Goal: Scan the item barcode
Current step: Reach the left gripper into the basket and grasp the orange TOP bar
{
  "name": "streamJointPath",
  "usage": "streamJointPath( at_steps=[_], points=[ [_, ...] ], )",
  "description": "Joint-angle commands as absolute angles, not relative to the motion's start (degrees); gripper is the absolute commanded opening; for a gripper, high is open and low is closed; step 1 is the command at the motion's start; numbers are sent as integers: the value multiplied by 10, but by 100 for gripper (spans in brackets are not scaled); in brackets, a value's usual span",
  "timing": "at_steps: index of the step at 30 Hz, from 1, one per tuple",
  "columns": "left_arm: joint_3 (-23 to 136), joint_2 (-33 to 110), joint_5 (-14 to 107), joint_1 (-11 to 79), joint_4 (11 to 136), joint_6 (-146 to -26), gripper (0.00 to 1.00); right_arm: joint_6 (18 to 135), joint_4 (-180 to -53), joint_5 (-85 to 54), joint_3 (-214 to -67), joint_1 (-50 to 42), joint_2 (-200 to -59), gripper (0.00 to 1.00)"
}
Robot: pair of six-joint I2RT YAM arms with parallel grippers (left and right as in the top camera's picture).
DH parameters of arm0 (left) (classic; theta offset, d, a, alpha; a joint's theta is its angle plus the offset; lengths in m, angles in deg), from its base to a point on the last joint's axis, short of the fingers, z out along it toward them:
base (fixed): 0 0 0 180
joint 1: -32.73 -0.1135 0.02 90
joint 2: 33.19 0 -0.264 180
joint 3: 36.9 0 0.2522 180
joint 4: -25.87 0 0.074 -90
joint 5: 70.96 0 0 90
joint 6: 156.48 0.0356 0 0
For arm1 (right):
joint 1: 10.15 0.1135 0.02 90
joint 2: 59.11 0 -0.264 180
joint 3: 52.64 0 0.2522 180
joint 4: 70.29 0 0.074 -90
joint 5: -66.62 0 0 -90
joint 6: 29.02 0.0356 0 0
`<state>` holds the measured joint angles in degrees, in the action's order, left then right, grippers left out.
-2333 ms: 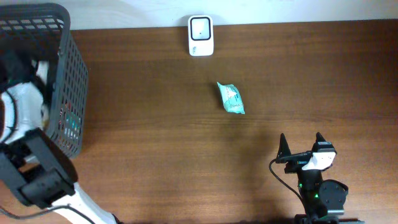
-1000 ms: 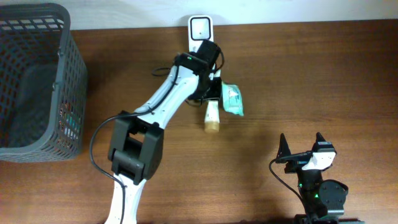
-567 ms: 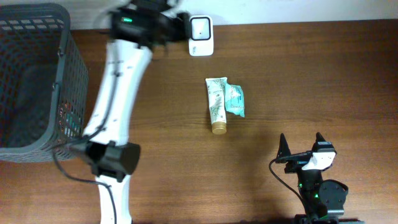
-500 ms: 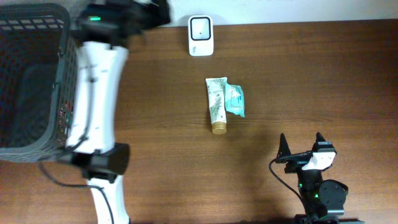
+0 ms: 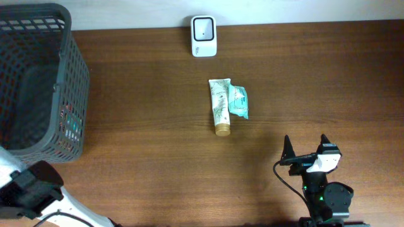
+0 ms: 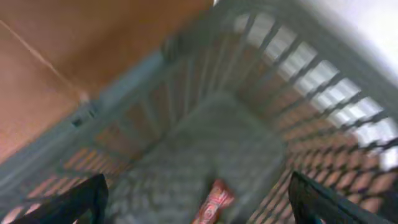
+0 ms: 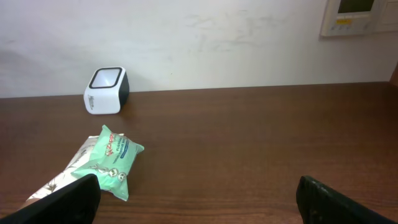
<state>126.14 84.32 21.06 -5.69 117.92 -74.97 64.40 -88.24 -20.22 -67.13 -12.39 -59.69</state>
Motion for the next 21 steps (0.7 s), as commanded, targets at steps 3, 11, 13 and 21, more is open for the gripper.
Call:
streamJointPath(
  at_steps=[3,11,13,21],
  points=[
    [1024,842,229,-44,1137,-584,99,645,-883,-195,-667,-121,-593,99],
    [855,842,317,-34,1092,-466,100,645,-883,-195,-667,-121,-593,99],
    [840,842,312,-34,1088,-450,100,645,-883,-195,-667,-121,-593,98],
    [739,842,299,-34,1035,-370,98,645,-883,-195,-667,-121,-593,99]
  ],
)
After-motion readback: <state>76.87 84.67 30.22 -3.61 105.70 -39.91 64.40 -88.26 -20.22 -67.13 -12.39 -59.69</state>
